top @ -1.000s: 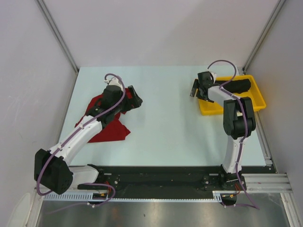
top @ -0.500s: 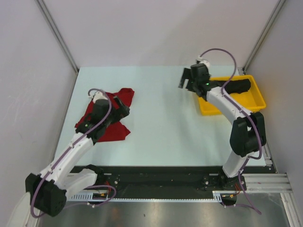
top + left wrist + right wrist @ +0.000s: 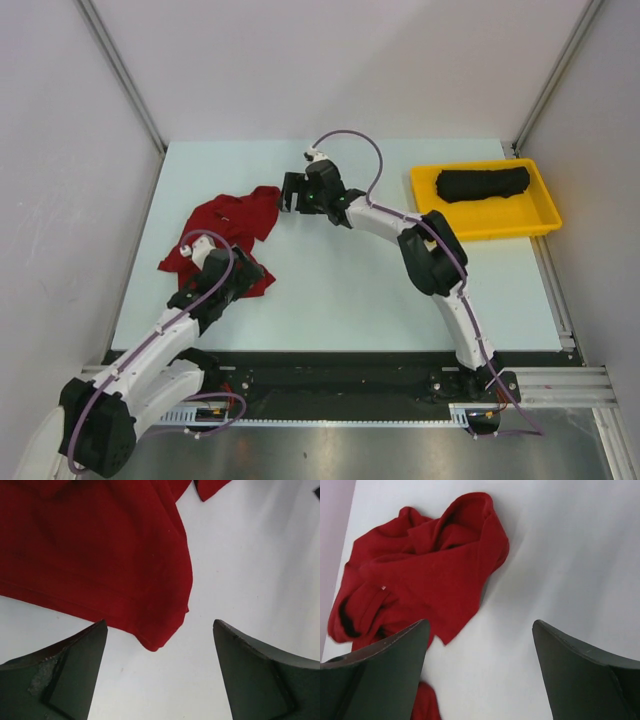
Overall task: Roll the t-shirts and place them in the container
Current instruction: Move the bin to the corner of the board, then flatten out the T-shirt at the center of the board.
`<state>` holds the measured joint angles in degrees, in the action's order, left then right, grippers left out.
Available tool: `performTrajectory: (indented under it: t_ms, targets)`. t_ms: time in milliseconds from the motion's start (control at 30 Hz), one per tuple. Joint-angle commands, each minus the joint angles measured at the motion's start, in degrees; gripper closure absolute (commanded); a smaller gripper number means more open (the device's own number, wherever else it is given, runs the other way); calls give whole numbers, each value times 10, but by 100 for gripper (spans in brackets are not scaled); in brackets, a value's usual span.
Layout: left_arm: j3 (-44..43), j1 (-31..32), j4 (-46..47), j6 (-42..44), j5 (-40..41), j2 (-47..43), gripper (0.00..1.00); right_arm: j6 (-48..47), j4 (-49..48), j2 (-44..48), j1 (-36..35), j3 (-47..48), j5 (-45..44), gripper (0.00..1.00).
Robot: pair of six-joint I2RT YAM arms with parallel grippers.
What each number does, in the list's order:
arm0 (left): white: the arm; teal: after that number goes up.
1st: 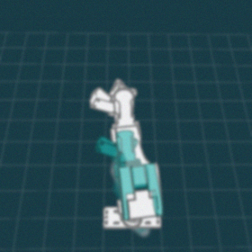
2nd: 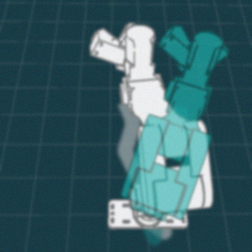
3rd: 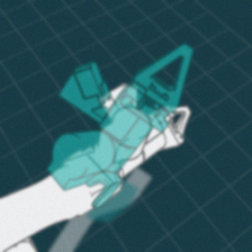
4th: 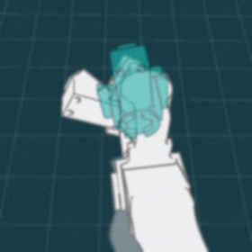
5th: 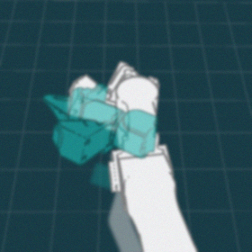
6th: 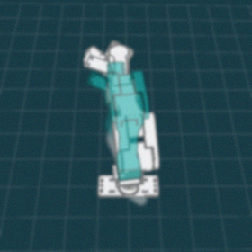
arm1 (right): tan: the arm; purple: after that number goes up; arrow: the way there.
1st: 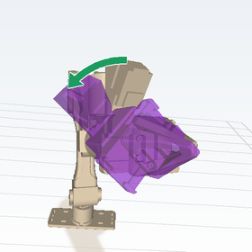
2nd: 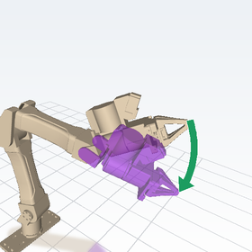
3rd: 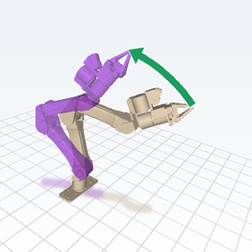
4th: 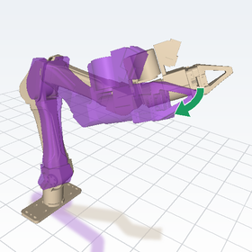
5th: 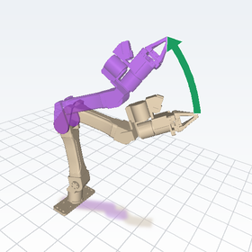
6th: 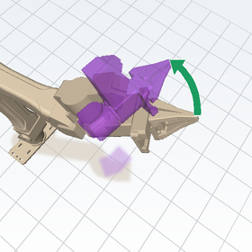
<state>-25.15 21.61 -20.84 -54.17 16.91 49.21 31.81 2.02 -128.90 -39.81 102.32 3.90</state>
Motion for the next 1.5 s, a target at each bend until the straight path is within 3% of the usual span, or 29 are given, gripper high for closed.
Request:
performTrajectory:
  t_ms: [0, 267, 333, 367, 400, 433, 467, 567, 600, 733, 767, 833, 867, 900, 1033, 1167, 1333, 1467]
  targets:
    - [9, -1, 51, -23, 13, 10, 9, 40, -46, -73, -5, 85, 22, 11]
    - [3, 2, 90, -41, 15, 76, 11, 74, -40, -193, -14, 218, 29, 15]
    - [1, 2, 99, -43, 20, 92, 14, 77, -11, -229, -14, 279, 32, 29]
    - [-2, 2, 96, -45, 29, 110, 17, 78, 9, -238, -13, 294, 35, 43]
    - [-8, 1, 96, -46, 30, 120, 19, 80, 11, -245, -11, 307, 37, 48]
    - [-10, 2, 97, -47, 33, 130, 21, 81, 11, -244, -11, 306, 37, 53]
    - [-11, 3, 102, -48, 36, 138, 26, 83, 9, -241, -9, 302, 37, 69]
    - [-21, 3, 113, -43, 49, 168, 37, 79, 2, -205, 3, 258, 30, 95]
    - [-29, 3, 120, -41, 53, 185, 40, 77, -1, -193, 10, 243, 25, 99]
    - [-67, 10, 140, -11, 50, 245, 64, 57, -3, -117, 44, 167, 8, 100]
    - [-76, 19, 136, -8, 52, 256, 76, 47, -2, -84, 49, 135, 1, 100]
    - [-104, 26, 128, 3, 61, 277, 86, 38, 5, -44, 74, 97, -24, 100]
    - [-112, 34, 113, 5, 63, 280, 97, 30, 10, -6, 83, 59, -35, 100]
    - [-127, 39, 101, 6, 66, 280, 100, 27, 14, 12, 93, 42, -38, 100]
    - [-153, 46, -1, 0, 139, 245, 100, 18, 40, 94, 144, -34, -39, 100]
    - [-173, 20, -60, 10, 206, 155, 100, -7, 64, 165, 184, -84, -54, 100]
    - [-229, -50, -13, 94, 222, 103, 100, -47, 96, 232, 198, -66, -57, 100]
    - [-347, -86, 56, 180, 208, 122, 100, -71, 127, 235, 205, 15, -85, 100]
